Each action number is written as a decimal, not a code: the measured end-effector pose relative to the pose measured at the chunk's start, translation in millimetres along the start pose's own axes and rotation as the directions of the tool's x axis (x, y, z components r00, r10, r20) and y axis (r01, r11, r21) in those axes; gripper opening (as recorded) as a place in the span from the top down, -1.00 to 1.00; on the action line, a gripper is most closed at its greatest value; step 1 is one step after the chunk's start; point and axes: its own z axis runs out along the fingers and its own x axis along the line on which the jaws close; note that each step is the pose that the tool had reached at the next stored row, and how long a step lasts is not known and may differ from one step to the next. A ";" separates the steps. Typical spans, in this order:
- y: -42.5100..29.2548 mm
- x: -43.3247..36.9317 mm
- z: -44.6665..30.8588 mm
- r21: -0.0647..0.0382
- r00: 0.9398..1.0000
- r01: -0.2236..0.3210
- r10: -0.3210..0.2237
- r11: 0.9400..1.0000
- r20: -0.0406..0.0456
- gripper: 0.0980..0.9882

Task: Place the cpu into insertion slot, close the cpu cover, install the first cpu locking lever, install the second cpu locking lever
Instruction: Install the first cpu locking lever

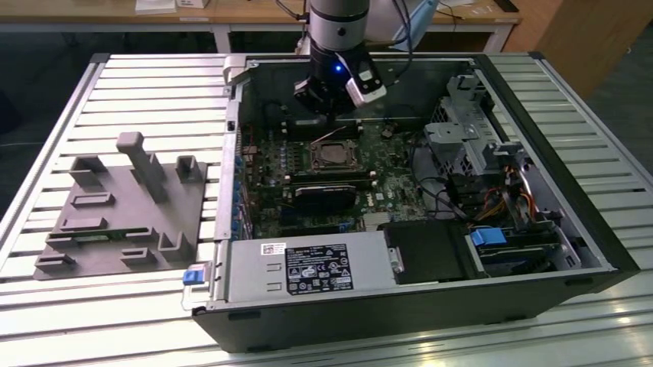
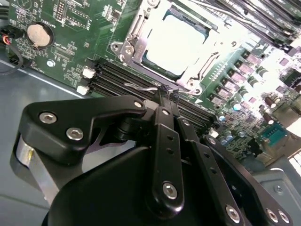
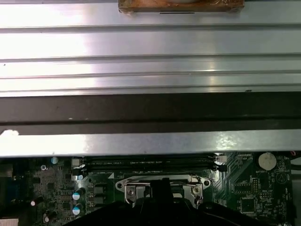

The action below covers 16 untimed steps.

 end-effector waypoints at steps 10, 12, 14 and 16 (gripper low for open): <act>1.3 -3.3 5.3 0.000 1.000 0.001 -0.001 1.000 0.000 0.96; 1.9 -3.5 5.9 0.000 1.000 0.005 -0.005 1.000 0.000 0.96; 2.8 -4.3 6.5 0.000 1.000 0.007 -0.007 1.000 -0.001 0.96; 4.0 -5.4 7.1 0.000 1.000 0.007 -0.007 1.000 -0.001 0.96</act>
